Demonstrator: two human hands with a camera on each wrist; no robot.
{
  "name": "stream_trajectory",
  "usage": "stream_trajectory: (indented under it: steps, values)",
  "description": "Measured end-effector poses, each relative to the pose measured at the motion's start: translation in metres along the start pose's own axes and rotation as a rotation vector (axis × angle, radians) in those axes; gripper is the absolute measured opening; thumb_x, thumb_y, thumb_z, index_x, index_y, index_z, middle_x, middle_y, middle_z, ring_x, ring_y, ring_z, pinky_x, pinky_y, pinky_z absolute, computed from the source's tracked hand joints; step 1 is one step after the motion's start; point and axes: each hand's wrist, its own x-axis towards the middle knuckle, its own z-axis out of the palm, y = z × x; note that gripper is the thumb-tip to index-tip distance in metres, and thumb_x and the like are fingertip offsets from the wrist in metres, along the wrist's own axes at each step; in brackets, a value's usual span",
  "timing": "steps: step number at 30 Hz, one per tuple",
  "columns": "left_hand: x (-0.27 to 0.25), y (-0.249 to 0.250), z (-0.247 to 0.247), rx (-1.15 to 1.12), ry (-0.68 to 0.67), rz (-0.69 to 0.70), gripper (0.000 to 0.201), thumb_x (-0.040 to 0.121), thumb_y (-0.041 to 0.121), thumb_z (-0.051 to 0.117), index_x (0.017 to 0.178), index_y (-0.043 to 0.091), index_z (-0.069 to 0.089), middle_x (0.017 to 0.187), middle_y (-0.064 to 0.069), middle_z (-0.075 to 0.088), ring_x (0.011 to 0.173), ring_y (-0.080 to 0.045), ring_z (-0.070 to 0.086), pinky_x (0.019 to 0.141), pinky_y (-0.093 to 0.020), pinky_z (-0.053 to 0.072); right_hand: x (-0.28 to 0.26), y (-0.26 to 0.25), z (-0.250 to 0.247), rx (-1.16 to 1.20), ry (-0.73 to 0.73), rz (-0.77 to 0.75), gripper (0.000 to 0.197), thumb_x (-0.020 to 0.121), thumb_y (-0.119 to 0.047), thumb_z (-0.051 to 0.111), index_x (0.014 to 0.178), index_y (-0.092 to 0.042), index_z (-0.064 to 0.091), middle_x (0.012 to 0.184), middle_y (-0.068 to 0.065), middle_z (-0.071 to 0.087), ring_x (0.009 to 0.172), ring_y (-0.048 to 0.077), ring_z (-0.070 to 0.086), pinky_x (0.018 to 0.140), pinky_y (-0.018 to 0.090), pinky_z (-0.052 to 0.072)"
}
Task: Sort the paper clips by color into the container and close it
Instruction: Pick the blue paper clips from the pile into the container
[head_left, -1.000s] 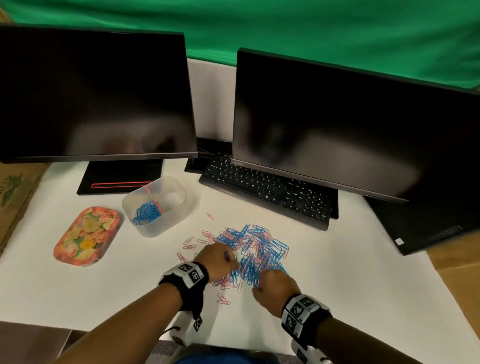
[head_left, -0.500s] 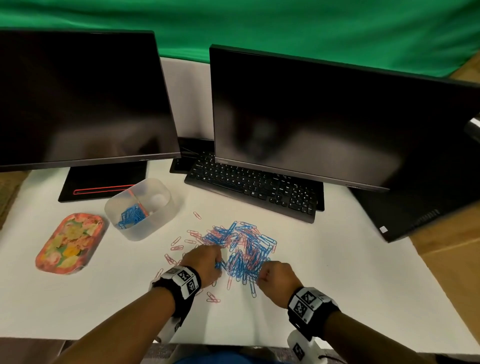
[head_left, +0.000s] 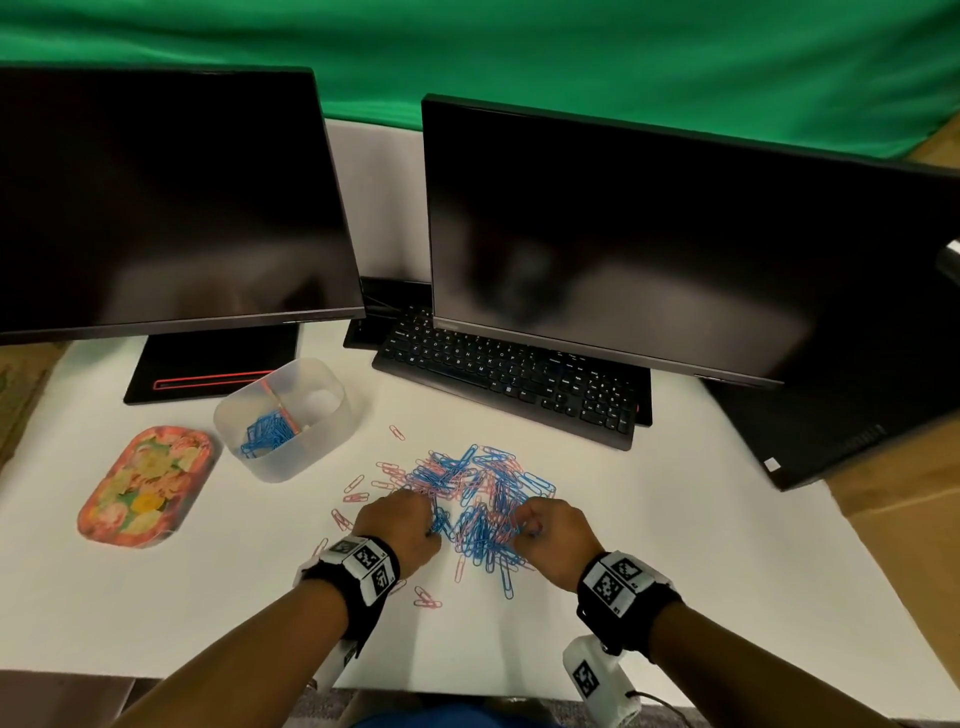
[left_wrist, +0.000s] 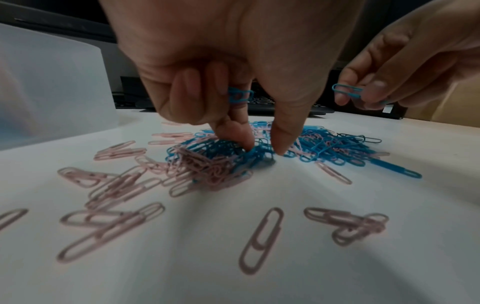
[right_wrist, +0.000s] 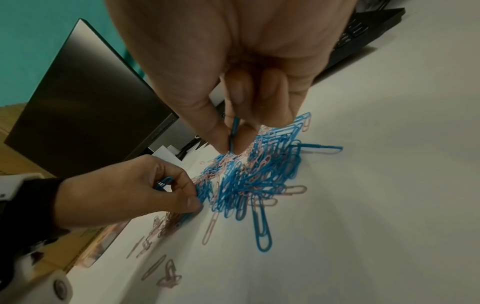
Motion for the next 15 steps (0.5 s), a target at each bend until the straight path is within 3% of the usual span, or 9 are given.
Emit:
stream_trajectory:
  steps: [4,8,11,15]
  values:
    - [0.002,0.004,0.001,0.022,0.018,0.003,0.024,0.088,0.038,0.056,0.101,0.018,0.062,0.107,-0.002,0.062,0.098,-0.025,0.062,0.083,-0.034,0.051,0.001,-0.001,0.003,0.014,-0.002,0.002,0.01,0.081,-0.009,0.064,0.079,-0.017,0.061,0.061,-0.011,0.054,0.055,-0.001,0.048,0.054,0.005,0.039]
    - [0.002,0.002,-0.001,-0.04,0.018,-0.002,0.016,0.089,0.029,0.054,0.096,0.019,0.063,0.102,-0.002,0.064,0.092,-0.024,0.063,0.077,-0.032,0.051,0.006,-0.002,0.004,0.087,-0.041,0.047,0.015,0.081,-0.009,0.066,0.07,-0.02,0.065,0.063,-0.004,0.062,0.053,0.002,0.051,0.054,0.01,0.04]
    - [0.0,-0.003,-0.006,-0.198,0.014,-0.02,0.007,0.086,0.028,0.056,0.084,0.024,0.062,0.093,0.002,0.065,0.086,-0.021,0.061,0.07,-0.028,0.048,0.009,-0.003,0.002,0.15,-0.052,0.096,0.022,0.08,-0.008,0.065,0.064,-0.023,0.066,0.062,-0.004,0.065,0.053,0.006,0.056,0.054,0.02,0.045]
    - [-0.002,-0.009,-0.017,-0.478,0.027,-0.008,0.017,0.08,0.018,0.063,0.066,0.026,0.057,0.073,0.008,0.064,0.071,-0.014,0.06,0.069,-0.027,0.052,0.012,-0.005,-0.002,0.172,-0.038,0.109,0.017,0.084,-0.014,0.063,0.069,-0.01,0.068,0.06,0.0,0.065,0.055,0.013,0.06,0.058,0.031,0.052]
